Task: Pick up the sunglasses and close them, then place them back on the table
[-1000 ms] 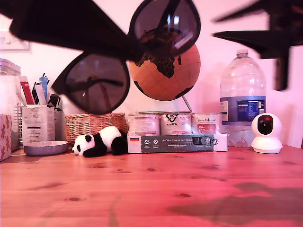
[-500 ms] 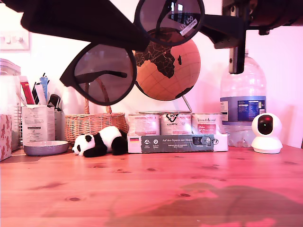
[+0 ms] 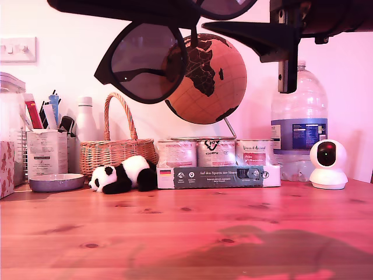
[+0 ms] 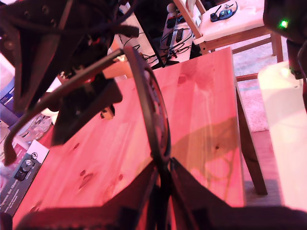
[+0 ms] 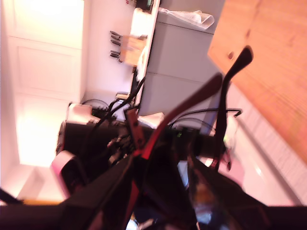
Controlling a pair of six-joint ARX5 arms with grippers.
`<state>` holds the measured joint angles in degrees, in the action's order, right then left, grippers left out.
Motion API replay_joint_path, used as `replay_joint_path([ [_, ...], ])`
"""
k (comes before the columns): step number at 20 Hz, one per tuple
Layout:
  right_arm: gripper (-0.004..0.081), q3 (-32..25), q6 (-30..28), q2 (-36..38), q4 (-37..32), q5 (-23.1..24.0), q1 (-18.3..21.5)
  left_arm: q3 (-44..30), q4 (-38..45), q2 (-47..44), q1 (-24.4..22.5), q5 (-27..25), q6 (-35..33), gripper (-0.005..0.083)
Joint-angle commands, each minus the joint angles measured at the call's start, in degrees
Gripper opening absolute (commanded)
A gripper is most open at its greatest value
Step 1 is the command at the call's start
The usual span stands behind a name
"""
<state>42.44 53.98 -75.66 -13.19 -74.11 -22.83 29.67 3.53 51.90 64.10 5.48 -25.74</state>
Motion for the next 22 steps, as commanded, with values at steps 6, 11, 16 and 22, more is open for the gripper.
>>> replay_joint_path([
  [6, 0.0323, 0.17, -3.78, -6.73, 0.42, 2.49, -2.75, -0.52, 1.4, 4.2, -0.57, 0.42, 1.38, -0.0019],
  [11, 0.0323, 0.17, -7.67, -10.75, 0.79, 2.51, -2.78, -0.52, 4.92, 10.21, -1.16, -0.09, 1.33, -0.0019],
  [16, 0.0323, 0.17, -10.56, -14.38, 1.09, 2.73, -3.04, -0.52, 8.37, 11.89, -2.1, 0.04, 1.36, -0.0019],
  [22, 0.0323, 0.17, -11.23, -17.18, 0.63, 4.28, -4.55, -0.52, 12.61, 11.89, -2.12, 0.04, 1.36, -0.0019],
])
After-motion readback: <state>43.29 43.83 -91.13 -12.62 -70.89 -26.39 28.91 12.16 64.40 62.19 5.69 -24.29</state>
